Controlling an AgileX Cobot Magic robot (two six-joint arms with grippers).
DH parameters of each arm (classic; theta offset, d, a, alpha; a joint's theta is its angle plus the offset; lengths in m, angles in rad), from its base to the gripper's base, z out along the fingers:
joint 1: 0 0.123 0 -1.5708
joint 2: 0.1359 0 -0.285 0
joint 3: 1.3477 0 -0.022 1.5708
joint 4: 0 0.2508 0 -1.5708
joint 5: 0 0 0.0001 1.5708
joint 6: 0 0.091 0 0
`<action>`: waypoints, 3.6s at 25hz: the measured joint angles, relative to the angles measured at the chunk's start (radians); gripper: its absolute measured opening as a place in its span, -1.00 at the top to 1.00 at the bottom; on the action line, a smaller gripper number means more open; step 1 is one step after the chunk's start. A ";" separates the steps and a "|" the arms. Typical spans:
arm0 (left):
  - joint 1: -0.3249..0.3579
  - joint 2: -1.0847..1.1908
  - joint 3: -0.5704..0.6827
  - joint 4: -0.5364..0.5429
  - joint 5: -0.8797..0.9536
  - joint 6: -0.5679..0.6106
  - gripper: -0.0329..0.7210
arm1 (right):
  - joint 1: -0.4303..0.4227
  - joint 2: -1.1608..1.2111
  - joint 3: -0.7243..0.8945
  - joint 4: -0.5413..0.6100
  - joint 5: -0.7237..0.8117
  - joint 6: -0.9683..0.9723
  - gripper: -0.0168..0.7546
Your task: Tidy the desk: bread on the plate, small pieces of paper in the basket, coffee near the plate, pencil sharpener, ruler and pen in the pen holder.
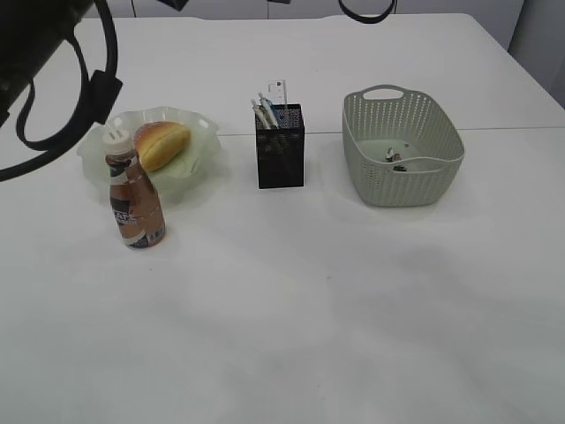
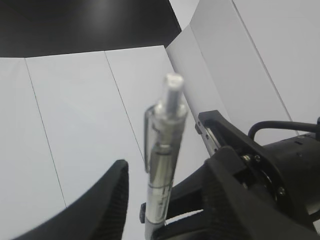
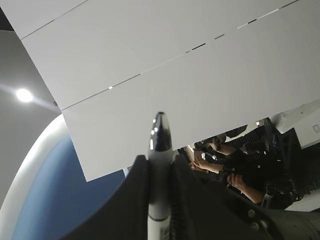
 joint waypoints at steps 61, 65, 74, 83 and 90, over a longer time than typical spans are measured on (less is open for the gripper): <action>0.000 0.002 -0.001 0.009 0.003 0.000 0.61 | 0.000 0.000 -0.002 0.006 -0.024 -0.111 0.72; 0.000 0.002 -0.001 0.009 0.003 0.000 0.61 | 0.000 0.000 -0.002 0.010 -0.011 -0.117 0.72; 0.000 0.002 -0.001 0.013 0.003 0.000 0.61 | 0.000 0.000 -0.002 0.010 -0.011 -0.136 0.70; 0.000 0.002 -0.001 0.040 0.003 0.000 0.62 | 0.000 0.000 -0.002 0.009 -0.026 -0.162 0.29; 0.000 0.002 -0.001 0.041 0.003 0.000 0.62 | 0.000 0.000 -0.002 0.007 -0.031 -0.162 0.21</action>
